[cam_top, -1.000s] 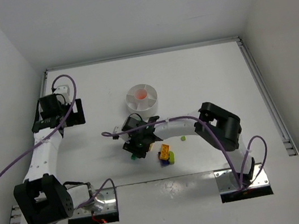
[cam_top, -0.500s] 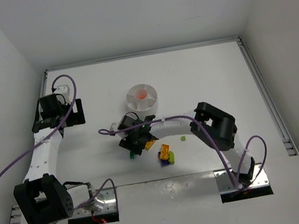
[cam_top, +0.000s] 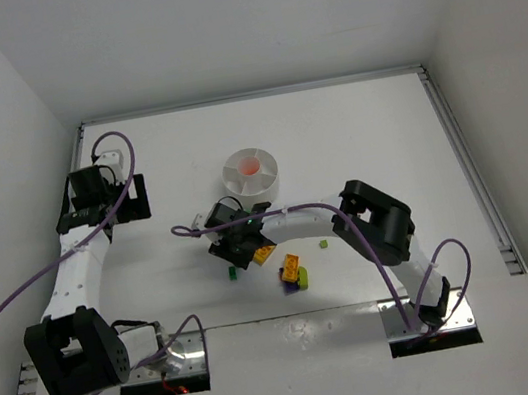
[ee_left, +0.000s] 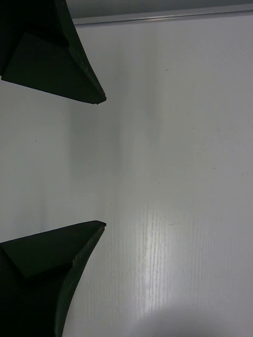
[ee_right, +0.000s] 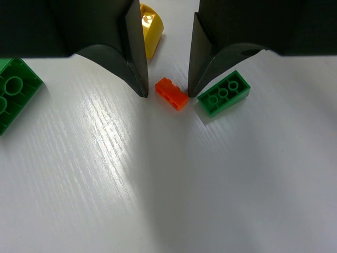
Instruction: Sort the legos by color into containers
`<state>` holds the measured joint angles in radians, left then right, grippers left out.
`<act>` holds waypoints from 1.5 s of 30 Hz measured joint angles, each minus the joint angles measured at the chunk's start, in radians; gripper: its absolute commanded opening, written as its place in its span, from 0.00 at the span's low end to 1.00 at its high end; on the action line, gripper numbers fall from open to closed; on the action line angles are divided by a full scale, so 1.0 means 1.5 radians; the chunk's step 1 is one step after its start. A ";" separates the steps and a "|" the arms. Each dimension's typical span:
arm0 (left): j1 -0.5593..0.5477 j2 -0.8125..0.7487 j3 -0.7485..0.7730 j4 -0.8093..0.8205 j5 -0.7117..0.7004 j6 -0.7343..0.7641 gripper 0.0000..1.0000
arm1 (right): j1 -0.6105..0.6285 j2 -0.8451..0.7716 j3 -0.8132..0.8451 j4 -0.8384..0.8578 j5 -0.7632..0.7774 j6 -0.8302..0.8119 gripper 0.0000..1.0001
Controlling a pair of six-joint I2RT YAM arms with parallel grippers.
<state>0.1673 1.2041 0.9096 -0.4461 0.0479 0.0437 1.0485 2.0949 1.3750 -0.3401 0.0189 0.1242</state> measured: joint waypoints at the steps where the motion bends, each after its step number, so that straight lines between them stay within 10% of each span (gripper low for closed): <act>1: 0.000 0.000 0.000 0.000 0.000 0.000 1.00 | 0.000 0.000 0.000 0.000 0.000 0.000 0.34; 12: 0.000 0.005 0.000 0.000 0.000 0.000 1.00 | -0.001 0.002 -0.004 0.016 -0.013 0.000 0.04; 28: 0.000 0.005 0.000 0.000 0.003 0.000 1.00 | -0.036 -0.181 -0.132 -0.045 -0.030 -0.046 0.00; 45: 0.000 0.007 0.003 0.001 0.013 0.000 1.00 | -0.233 -0.097 0.228 -0.140 -0.019 -0.062 0.00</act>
<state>0.1673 1.2140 0.9134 -0.4442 0.0669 0.0437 0.6987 1.9491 1.7172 -0.5499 -0.0101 0.0311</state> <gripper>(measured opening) 0.995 0.072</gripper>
